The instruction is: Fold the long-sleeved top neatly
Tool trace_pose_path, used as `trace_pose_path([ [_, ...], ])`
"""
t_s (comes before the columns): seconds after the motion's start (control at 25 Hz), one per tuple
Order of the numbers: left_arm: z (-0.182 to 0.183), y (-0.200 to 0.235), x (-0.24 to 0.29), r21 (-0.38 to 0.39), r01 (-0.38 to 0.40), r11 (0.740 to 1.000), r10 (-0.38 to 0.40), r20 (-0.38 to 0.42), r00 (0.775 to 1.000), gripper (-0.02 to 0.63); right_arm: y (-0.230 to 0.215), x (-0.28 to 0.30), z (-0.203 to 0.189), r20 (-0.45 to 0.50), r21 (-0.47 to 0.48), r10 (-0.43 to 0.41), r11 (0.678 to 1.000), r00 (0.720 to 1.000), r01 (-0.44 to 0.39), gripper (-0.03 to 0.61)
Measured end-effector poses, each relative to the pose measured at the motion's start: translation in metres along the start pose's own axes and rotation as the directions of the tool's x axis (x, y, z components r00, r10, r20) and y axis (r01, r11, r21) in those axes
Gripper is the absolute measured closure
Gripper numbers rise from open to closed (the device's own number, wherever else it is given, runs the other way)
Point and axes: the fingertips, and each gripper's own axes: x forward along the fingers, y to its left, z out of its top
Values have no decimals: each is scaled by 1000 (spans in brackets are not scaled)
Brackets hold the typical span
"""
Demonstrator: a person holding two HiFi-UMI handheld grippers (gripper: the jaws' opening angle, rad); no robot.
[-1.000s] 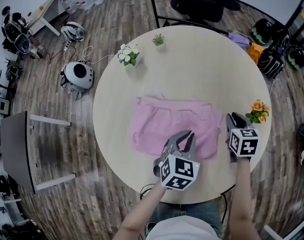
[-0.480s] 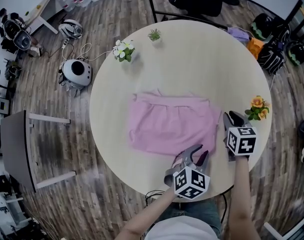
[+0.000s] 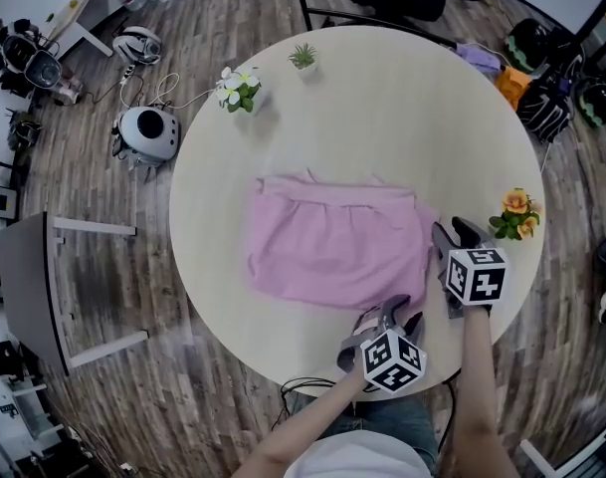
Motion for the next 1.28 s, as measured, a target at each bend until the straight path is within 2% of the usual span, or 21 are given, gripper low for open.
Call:
trace_pose_path([
  [0.16, -9, -1, 16, -3, -16, 1000, 16, -41, 999, 440, 7, 12, -1, -18, 34, 46, 998, 999, -45, 341],
  [0.36, -10, 3, 20, -31, -37, 999, 36, -30, 999, 443, 16, 23, -5, -48, 39, 68, 997, 997, -66, 294],
  [0.48, -12, 8, 21, -35, -71, 997, 70, -16, 997, 473, 17, 33, -12, -78, 52, 66, 997, 995, -62, 235],
  [0.56, -13, 11, 21, -25, -97, 995, 96, -11, 995, 503, 18, 40, -18, -105, 57, 70, 996, 992, -65, 235],
  [0.68, -14, 15, 22, -29, -120, 992, 120, -8, 993, 533, 20, 47, -24, -134, 43, 74, 997, 988, -69, 274],
  [0.84, -13, 18, 21, -54, -122, 991, 121, -14, 993, 558, 23, 49, -25, -142, -26, 40, 999, 989, -44, 328],
  [1.04, -13, 17, 20, -23, -129, 991, 129, -24, 991, 571, 39, 51, -25, -134, -72, 56, 995, 989, -66, 475],
  [1.16, -13, 17, 20, -52, -102, 993, 101, -21, 995, 579, 40, 52, -25, -138, -80, 55, 995, 989, -67, 495],
  [1.28, -13, 15, 18, -63, -65, 996, 64, -19, 998, 581, 37, 51, -26, -138, -48, 60, 997, 989, -68, 505],
])
